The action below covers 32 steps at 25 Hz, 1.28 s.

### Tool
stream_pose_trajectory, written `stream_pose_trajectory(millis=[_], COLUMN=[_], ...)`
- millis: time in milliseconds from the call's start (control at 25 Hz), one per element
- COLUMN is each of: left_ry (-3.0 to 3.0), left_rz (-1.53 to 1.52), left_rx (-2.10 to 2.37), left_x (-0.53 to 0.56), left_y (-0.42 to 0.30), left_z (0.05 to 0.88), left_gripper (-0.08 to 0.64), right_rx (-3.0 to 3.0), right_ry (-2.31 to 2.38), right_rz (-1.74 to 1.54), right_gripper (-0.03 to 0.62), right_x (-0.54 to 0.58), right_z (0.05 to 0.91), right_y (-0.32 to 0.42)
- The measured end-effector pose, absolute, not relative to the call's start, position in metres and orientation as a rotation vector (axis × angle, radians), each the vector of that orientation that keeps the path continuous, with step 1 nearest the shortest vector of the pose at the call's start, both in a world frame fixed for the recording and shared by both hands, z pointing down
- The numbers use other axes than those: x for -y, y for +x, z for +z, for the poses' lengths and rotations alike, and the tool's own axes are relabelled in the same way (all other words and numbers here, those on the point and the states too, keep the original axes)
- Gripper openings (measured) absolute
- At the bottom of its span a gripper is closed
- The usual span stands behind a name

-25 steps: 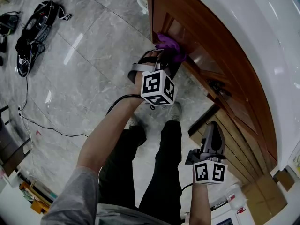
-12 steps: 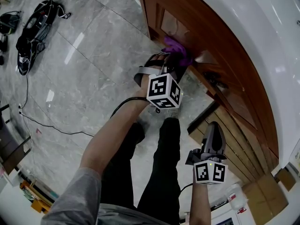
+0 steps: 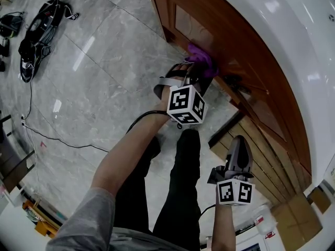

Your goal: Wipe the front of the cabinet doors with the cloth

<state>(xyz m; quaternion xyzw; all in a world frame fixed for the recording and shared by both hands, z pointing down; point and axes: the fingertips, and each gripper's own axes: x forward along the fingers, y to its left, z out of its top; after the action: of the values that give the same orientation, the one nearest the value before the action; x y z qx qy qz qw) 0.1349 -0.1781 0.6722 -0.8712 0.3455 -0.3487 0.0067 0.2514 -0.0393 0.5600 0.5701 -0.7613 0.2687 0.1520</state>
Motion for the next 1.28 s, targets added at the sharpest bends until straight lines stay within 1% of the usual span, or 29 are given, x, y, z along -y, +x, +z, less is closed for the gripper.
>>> stream_pose_trajectory(millis=[360, 840, 1280], left_ry=[-2.765, -2.809, -2.903], left_rz=[-1.099, -1.056, -0.978], left_rx=[-1.075, -0.920, -0.999], left_x=[0.167, 0.138, 0.119], left_y=[0.151, 0.192, 0.178], left_z=[0.676, 0.667, 0.641], left_gripper=[0.101, 0.101, 0.101], right_rx=[2.173, 2.175, 2.200], right_ry=[1.649, 1.647, 1.649], right_rz=[0.782, 0.785, 0.789], right_gripper=[0.011, 0.011, 0.011], right_x=[0.031, 0.024, 0.022], right_z=[0.560, 0.553, 0.537], right_y=[0.266, 0.272, 0.266])
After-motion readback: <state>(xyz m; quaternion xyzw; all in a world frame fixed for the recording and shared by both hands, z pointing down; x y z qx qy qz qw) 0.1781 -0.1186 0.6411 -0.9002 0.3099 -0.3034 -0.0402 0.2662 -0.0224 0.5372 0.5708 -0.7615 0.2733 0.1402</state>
